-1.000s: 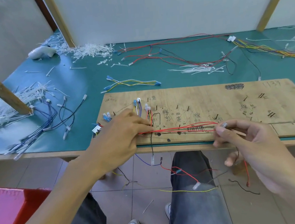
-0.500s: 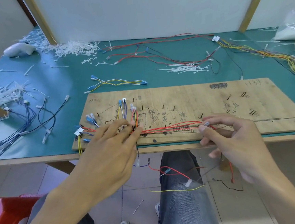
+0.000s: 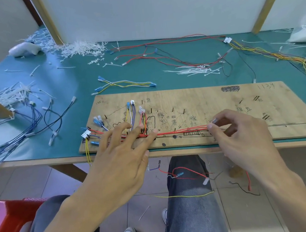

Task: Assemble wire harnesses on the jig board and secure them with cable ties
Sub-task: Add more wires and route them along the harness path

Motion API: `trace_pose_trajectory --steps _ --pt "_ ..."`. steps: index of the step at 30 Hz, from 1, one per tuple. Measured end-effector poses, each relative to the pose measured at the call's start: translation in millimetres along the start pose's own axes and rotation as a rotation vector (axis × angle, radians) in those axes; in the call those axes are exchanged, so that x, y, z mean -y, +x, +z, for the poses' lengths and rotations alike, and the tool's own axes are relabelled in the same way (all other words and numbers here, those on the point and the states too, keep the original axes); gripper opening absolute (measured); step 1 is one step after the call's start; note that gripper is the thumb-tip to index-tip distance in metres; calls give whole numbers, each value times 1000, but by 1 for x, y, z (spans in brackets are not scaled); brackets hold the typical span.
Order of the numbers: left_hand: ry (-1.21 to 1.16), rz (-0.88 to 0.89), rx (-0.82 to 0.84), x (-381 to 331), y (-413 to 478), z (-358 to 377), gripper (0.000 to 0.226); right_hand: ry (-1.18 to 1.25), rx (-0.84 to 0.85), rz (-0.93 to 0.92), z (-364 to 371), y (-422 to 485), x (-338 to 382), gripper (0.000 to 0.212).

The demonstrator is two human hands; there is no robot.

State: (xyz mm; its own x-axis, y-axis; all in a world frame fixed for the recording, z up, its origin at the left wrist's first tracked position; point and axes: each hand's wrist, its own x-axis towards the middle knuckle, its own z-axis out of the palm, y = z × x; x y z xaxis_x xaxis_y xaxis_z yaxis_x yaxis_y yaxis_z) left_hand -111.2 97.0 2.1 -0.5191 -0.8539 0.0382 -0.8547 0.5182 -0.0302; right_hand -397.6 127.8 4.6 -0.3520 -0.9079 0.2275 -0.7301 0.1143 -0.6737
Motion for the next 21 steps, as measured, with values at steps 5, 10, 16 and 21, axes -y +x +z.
trace_pose_trajectory --steps 5,10,16,21 --pt "-13 -20 23 -2 -1 1 55 65 -61 -89 7 2 5 14" --pt "-4 -14 34 -2 0 0 55 334 14 39 12 8 5 11" --pt "21 -25 9 -4 6 -4 54 402 -7 141 13 15 1 13" --pt "26 -21 15 -2 6 -7 55 632 35 174 9 17 2 8"
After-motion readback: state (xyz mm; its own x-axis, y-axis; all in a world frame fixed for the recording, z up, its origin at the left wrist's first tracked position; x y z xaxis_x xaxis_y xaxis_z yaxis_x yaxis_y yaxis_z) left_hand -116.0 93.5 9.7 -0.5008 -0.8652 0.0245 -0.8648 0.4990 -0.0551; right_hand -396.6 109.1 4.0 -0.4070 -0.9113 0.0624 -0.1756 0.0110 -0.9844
